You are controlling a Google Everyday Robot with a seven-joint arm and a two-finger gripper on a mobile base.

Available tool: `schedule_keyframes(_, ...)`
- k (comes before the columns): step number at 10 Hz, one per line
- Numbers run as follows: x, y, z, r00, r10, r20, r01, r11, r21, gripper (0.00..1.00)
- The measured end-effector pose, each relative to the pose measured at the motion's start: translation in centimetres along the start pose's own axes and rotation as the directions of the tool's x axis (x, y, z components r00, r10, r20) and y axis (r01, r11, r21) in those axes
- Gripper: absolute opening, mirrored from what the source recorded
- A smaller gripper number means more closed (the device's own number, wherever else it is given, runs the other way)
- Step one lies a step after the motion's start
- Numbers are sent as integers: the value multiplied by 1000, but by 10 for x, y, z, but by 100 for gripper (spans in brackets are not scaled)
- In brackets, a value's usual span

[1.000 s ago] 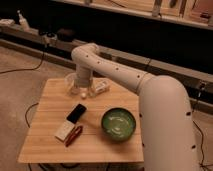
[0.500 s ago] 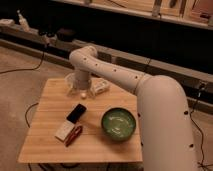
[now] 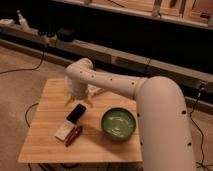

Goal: Place the eraser on the white sponge

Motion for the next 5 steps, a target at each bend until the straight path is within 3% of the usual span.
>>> schedule_keyframes(5,6,-1,48,999,42,-4,-42,999,25,80)
